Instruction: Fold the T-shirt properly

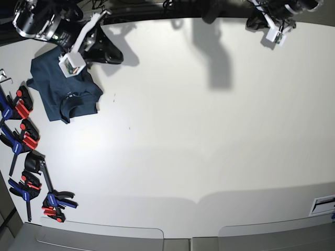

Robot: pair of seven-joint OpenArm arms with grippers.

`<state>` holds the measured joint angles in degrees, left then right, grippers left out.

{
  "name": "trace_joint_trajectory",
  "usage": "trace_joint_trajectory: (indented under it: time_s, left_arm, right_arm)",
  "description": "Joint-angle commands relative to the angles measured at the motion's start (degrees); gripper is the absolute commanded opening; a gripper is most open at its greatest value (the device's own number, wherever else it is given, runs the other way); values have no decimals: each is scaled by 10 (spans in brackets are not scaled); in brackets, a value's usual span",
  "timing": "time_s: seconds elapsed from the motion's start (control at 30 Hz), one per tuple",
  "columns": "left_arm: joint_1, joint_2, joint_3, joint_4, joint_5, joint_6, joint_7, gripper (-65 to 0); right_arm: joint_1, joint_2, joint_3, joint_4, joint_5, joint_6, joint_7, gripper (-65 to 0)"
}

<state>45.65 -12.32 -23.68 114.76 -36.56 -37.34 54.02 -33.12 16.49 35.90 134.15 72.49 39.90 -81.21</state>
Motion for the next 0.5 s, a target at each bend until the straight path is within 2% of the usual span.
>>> trace_joint_trajectory:
  time_s: [0.0, 0.17, 0.47]
  left_arm:
    - [18, -4, -2, 10, -10, -1, -2, -650]
    - [69, -4, -2, 11, -10, -2, 60, -650]
    - [189, -7, -2, 10, -10, -1, 129, -650]
  right_arm:
    - [-11, 6, 10, 9, 22, 1, 12, -650]
    - [-60, 7, 41, 9, 50, 1, 12, -650]
    - [-168, 7, 74, 9, 57, 1, 12, -650]
